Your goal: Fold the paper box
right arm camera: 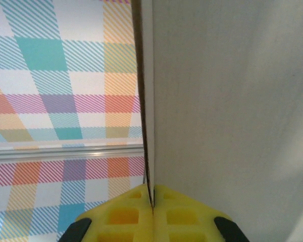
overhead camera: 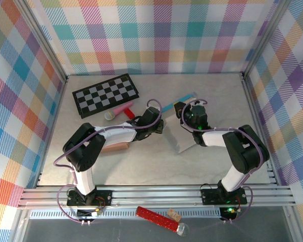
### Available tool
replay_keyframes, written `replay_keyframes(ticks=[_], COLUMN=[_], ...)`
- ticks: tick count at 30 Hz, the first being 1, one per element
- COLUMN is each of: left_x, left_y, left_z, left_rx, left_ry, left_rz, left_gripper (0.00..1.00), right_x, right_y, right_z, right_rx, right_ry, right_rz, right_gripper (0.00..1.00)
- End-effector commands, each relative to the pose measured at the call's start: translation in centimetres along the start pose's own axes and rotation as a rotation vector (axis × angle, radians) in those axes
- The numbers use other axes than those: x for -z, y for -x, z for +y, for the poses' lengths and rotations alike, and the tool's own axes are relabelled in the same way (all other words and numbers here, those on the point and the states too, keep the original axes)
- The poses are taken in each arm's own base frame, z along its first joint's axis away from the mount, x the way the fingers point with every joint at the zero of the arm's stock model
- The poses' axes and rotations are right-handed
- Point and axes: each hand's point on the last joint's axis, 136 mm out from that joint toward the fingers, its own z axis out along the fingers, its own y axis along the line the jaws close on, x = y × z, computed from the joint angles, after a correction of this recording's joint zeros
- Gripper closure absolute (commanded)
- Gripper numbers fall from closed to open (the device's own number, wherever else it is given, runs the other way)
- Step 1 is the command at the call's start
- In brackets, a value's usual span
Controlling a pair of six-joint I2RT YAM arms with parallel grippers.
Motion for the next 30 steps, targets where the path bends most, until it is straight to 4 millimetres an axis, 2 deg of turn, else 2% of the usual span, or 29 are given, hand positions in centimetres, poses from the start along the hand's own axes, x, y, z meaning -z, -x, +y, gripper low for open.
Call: replay_keyframes(ticks=[1,4,9,14,19,24,26,28,30], left_x=[0.4,0.4,0.3,0.0,0.0,0.2,0.6,1.1,1.7], left_y=[3.4,3.4,3.4,3.5,3.9,4.2,4.3,4.4,4.6], left_z=[-1.6,-1.6,-2.3,-1.8,-0.7,-0.3,0.1,0.4,0.6], left_rx=[0.056,0.078,0.089,0.111,0.162,0.169,0.161,0.154,0.144], left_ry=[-0.010,0.014,0.021,0.062,0.154,0.187,0.216,0.238,0.255], left_rz=[-0.105,-0.104,-0.108,-0.114,-0.125,-0.122,-0.113,-0.103,-0.087], left_gripper=[0.89,0.93,0.94,1.00,1.00,1.00,1.00,1.00,1.00], right_x=[0.6,0.6,0.4,0.3,0.4,0.4,0.7,1.2,1.7], right_y=[-1.5,-1.4,-1.5,-1.8,-2.1,-2.3,-2.2,-1.9,-1.5], right_z=[-0.9,-1.1,-0.9,-0.6,-0.8,-0.9,-1.1,-1.4,-0.9], right_rx=[-0.023,-0.040,-0.051,-0.067,-0.085,-0.104,-0.105,-0.101,-0.070], right_ry=[-0.054,-0.067,-0.071,-0.074,-0.091,-0.121,-0.149,-0.190,-0.201], right_rz=[0.037,0.023,0.018,0.018,0.017,0.022,0.016,0.002,-0.005], right_gripper=[1.00,1.00,1.00,1.00,1.00,1.00,0.89,0.74,0.59])
